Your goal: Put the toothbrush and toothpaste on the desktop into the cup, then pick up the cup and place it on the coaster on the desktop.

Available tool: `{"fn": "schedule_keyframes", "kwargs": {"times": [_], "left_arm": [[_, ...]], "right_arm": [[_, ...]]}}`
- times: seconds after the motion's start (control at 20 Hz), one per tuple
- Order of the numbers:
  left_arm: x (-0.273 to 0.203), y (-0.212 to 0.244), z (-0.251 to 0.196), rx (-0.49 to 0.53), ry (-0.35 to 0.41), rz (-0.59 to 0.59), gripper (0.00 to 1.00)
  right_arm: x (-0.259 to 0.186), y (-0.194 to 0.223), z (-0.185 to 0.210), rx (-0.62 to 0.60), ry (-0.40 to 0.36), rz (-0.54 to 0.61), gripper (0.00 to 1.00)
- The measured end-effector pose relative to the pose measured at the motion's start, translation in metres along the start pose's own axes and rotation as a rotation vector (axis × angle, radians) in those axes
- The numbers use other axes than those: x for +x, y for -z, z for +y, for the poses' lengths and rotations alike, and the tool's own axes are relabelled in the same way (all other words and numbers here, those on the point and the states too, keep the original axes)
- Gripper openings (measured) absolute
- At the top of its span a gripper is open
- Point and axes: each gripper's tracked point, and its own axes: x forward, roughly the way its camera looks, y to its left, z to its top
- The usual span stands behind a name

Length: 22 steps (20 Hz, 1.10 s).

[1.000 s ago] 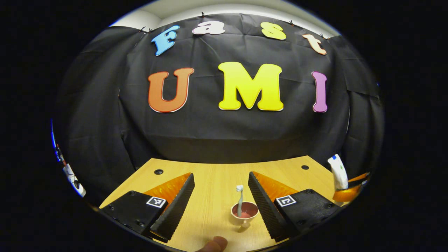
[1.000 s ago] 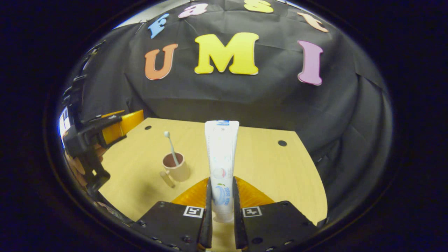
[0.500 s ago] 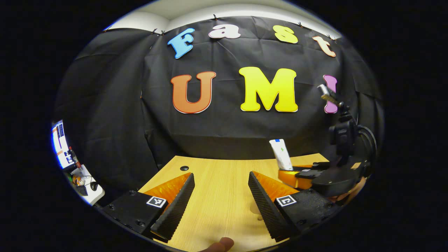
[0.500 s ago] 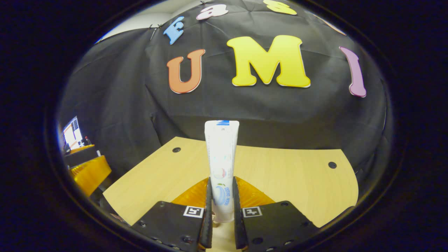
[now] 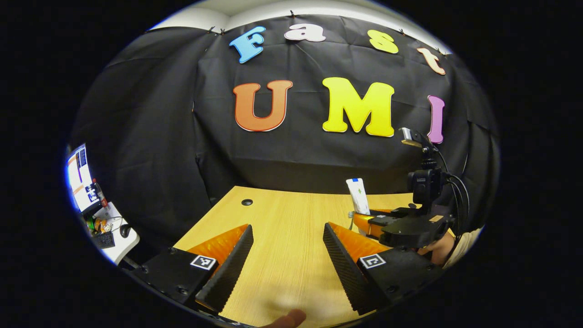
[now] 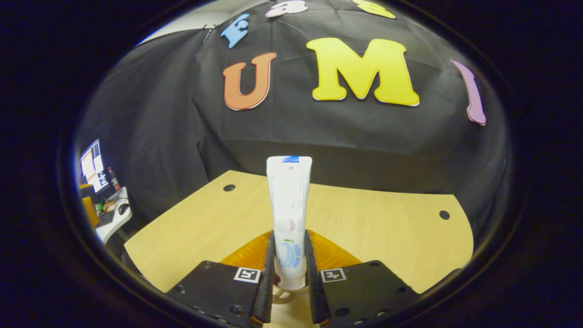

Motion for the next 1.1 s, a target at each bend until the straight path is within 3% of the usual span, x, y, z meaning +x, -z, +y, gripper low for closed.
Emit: {"fn": "schedule_keyframes", "kwargs": {"times": [0.5,0.85,1.1], "left_arm": [[0.004,0.003,-0.031,-0.007,0.068,0.012,0.98],[0.012,0.022,-0.068,-0.066,0.157,0.076,0.98],[0.025,0.043,-0.101,0.000,0.226,0.115,0.98]], "right_arm": [[-0.037,-0.005,0.005,-0.054,-0.014,-0.028,0.37],[-0.096,-0.038,-0.005,-0.029,-0.016,-0.102,0.70],[-0.142,-0.057,-0.030,-0.015,0.023,-0.160,0.86]]}}
